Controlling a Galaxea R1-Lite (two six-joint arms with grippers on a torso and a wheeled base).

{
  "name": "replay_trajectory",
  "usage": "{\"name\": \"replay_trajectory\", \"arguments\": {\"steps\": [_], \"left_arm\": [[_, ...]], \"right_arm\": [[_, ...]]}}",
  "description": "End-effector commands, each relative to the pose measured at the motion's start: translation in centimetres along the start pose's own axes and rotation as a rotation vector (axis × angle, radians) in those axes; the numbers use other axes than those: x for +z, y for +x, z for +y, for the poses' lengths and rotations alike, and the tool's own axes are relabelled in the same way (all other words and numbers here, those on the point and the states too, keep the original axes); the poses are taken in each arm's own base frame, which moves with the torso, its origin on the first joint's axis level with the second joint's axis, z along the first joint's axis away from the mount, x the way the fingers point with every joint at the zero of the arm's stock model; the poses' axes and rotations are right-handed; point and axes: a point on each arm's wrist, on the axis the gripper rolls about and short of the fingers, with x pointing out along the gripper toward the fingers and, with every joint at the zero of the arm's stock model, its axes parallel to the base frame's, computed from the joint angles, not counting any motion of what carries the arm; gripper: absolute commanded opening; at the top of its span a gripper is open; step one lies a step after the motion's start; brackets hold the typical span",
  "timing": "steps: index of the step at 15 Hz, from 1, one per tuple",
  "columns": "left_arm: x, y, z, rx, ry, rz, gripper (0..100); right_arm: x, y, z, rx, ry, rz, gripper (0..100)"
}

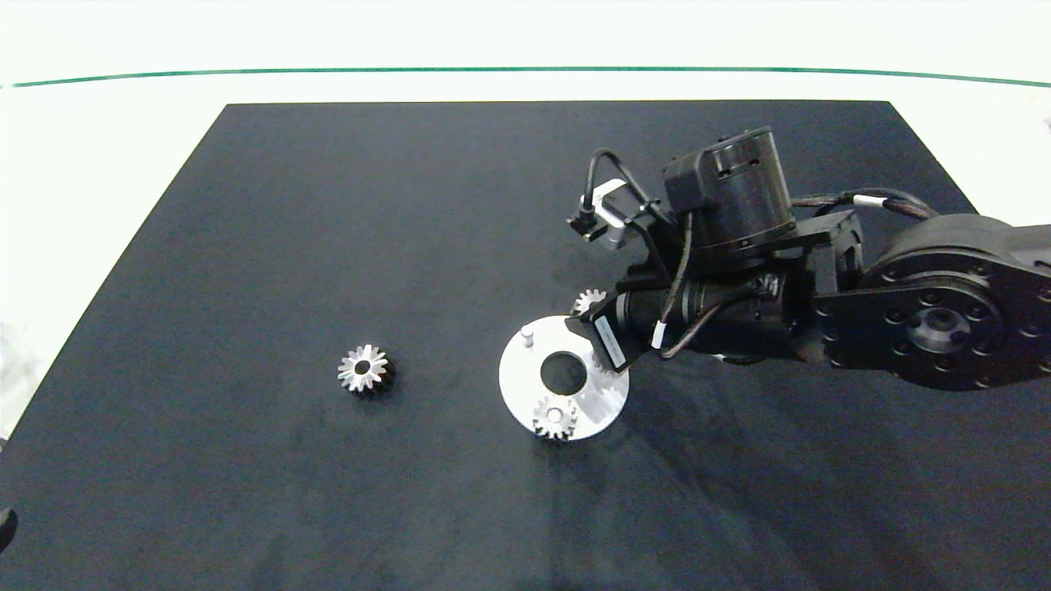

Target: Remove an incorrectly installed larger gear and replace it with the correct smaller gear

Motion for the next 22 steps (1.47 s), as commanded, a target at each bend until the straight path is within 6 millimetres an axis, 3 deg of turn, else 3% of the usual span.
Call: {"name": "replay_trajectory", "arguments": {"steps": [1,8,22], "left_arm": [[-0.3,0.1,-0.1,-0.002,0.003,0.014,100],[-0.5,0.2,-0.1,-0.002,0.003,0.019,100],[-1.7,0.1,-0.3,-0.005,0.005,0.038,100]], "right_arm": [[0.0,2.5,1.2,0.011,-0.016,0.028,22],[1.4,3.8,2.6,0.027,-0.029,0.008,22],[1.1,5.0,4.0,0.019,-0.048,0.028,22]]}}
